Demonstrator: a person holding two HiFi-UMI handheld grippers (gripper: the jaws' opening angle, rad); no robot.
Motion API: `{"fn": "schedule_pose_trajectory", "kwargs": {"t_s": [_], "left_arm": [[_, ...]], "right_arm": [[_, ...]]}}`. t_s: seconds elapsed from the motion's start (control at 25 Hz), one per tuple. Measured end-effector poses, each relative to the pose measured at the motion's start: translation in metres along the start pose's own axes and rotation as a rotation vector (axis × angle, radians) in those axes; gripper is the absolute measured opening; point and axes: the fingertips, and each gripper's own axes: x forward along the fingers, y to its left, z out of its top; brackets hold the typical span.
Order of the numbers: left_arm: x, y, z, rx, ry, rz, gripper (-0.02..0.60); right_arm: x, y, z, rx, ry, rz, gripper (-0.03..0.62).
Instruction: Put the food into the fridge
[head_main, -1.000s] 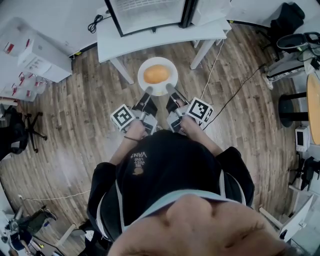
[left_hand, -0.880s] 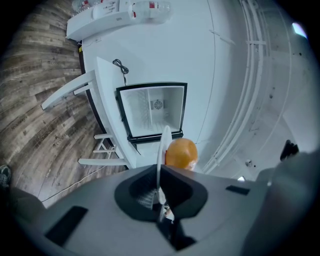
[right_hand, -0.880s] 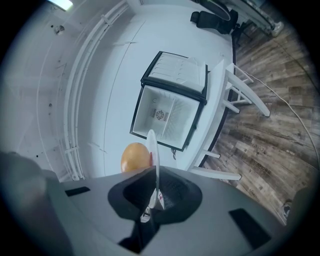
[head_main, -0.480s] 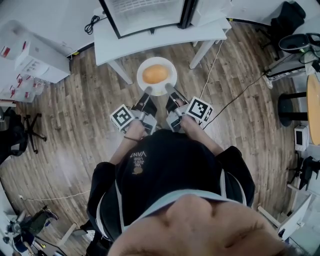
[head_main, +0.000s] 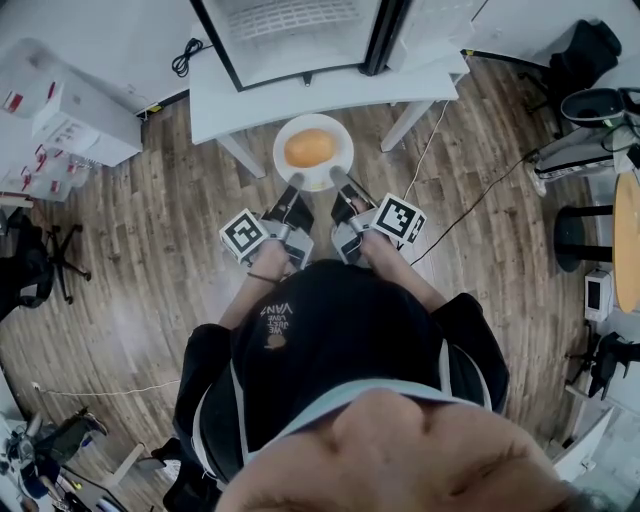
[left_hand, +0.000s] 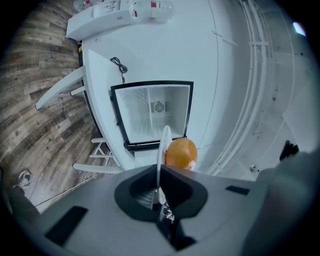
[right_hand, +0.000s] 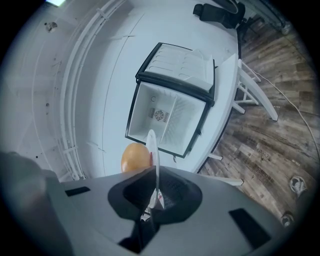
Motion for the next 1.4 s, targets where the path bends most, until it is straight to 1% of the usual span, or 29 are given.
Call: {"fn": "schedule_pose_trajectory", "kwargs": {"t_s": [0.08, 0.52, 0.56, 0.68, 0.72, 0.84, 0.92, 1.04, 1.28, 1.4], "left_arm": [[0.007, 0.001, 0.003, 0.002, -0.003, -0.001, 0.023], [0.05, 0.007, 0.013, 0.004, -0.033, 0.004, 0.023], [0.054, 0.007, 0.015, 0.006, -0.037, 0.004, 0.023], [0.065, 0.006, 0.02, 0.01, -0.049, 0.001, 0.023], [0.068, 0.006, 0.021, 0.012, -0.053, 0.001, 0.023], [0.076, 0.008, 0.025, 0.017, -0.065, 0.001, 0.023], [0.081, 0.009, 0.027, 0.014, -0.076, 0.004, 0.023], [0.089, 0.01, 0.028, 0.006, -0.094, 0.005, 0.023], [0.104, 0.013, 0.032, 0.009, -0.122, 0.01, 0.023], [0.113, 0.015, 0.031, 0.008, -0.138, 0.01, 0.023]], "right_arm": [[0.006, 0.002, 0.007, -0.002, 0.0, 0.031, 0.019], [0.029, -0.01, 0.046, 0.005, 0.021, 0.048, 0.02], [0.031, -0.012, 0.05, 0.003, 0.024, 0.044, 0.019], [0.034, -0.022, 0.059, -0.006, 0.039, -0.008, 0.02], [0.036, -0.023, 0.062, -0.006, 0.042, -0.008, 0.02], [0.046, -0.017, 0.07, 0.0, 0.05, 0.048, 0.02], [0.049, -0.02, 0.074, -0.003, 0.06, 0.042, 0.02], [0.056, -0.02, 0.082, 0.002, 0.074, 0.067, 0.02], [0.065, -0.025, 0.096, -0.005, 0.106, 0.079, 0.02], [0.067, -0.032, 0.105, -0.017, 0.129, 0.062, 0.02]]}}
